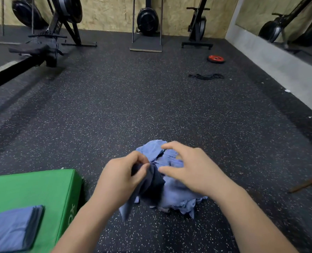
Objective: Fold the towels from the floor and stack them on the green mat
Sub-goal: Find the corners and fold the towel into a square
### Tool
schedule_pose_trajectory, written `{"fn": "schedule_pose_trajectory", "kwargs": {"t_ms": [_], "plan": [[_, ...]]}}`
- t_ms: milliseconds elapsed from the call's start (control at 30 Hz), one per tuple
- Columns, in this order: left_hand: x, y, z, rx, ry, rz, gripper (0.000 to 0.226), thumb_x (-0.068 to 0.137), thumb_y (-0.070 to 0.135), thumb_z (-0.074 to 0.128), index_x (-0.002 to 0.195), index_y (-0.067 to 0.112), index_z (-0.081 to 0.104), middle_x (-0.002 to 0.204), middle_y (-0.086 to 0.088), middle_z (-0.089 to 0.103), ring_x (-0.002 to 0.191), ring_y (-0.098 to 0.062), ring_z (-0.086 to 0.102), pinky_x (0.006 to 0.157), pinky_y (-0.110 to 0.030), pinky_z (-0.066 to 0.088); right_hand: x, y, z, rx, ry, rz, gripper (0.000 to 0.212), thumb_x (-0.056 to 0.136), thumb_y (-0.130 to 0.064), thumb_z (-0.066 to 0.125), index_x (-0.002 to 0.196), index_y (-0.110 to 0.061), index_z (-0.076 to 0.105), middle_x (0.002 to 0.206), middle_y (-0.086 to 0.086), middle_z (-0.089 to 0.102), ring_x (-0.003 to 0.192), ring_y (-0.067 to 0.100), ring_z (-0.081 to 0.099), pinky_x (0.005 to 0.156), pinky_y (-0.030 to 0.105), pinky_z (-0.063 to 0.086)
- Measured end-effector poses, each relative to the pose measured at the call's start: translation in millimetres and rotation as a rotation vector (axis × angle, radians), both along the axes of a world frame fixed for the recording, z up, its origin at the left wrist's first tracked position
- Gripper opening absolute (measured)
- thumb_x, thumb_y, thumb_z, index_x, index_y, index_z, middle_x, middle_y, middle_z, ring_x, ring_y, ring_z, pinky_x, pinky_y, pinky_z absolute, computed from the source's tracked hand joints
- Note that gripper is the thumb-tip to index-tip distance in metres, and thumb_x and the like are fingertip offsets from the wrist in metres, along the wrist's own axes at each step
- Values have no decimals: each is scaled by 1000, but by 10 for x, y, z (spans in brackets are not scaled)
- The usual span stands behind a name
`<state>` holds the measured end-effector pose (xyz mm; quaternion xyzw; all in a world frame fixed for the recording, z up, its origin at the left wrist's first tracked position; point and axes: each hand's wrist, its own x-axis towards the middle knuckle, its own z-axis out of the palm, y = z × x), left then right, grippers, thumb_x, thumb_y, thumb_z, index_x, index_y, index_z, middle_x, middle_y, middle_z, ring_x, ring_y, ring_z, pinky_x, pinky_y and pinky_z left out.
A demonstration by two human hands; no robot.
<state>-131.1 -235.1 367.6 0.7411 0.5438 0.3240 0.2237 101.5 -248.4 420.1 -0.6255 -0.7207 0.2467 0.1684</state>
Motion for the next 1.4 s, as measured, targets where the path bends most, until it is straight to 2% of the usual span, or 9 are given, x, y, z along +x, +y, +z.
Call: {"fn": "schedule_pose_trajectory", "kwargs": {"t_ms": [100,233,300,467,600,1000,1233,1333,1400], "plan": [[63,-67,50,5,-17,-104,11,95,35,77,95,37,66,74,19,68,66,-6,62,68,-33,54,-149,-17,-85,-84,69,113,45,93,-44,74,136,-45,61,63,-18,61,62,-1,56,60,17,41],[27,-96,92,-15,-69,-137,14,95,29,79,91,37,69,73,19,68,64,-6,60,64,-27,49,-204,-2,-145,-114,99,172,6,97,-40,67,95,-45,64,81,-12,69,77,5,61,79,34,53],[-1,-106,109,-25,-87,-150,12,96,29,80,93,37,70,76,20,70,66,-5,61,66,-28,51,-197,7,-159,-103,73,171,18,98,-42,66,82,-43,58,77,-9,64,74,5,56,77,34,49],[-89,-104,163,-12,-142,-145,19,93,29,83,101,37,68,89,18,75,74,-15,66,76,-35,56,-116,40,-129,-69,44,110,21,101,-35,65,81,-29,59,69,-22,60,66,-1,51,61,21,36],[-196,-34,140,-7,-68,-140,22,90,25,85,96,39,69,85,14,72,73,-14,64,75,-40,57,-9,72,-82,-27,44,35,20,96,-34,65,79,-25,59,72,-4,65,69,12,56,72,38,48],[-415,59,170,-26,19,-51,22,80,25,95,82,37,77,74,28,71,69,5,65,64,-7,42,151,95,7,43,19,-63,18,90,-32,67,78,-21,61,69,0,63,69,19,60,70,43,51],[-484,121,118,-86,149,-58,24,78,23,92,76,36,73,71,26,71,71,0,68,66,-12,47,205,104,45,52,-1,-105,15,88,-32,66,79,-21,62,63,-2,60,57,13,50,62,42,50],[-502,125,91,-76,179,-21,22,81,30,87,75,35,67,68,19,70,66,-7,68,68,-32,57,215,101,49,53,-16,-108,14,88,-32,65,79,-23,61,63,-2,60,60,19,55,62,43,51],[-501,112,106,-64,143,-2,22,86,32,85,74,31,66,64,17,69,61,-7,64,61,-22,51,234,104,48,57,-24,-121,13,88,-33,65,80,-24,60,64,-3,60,63,19,57,63,44,51]]}}
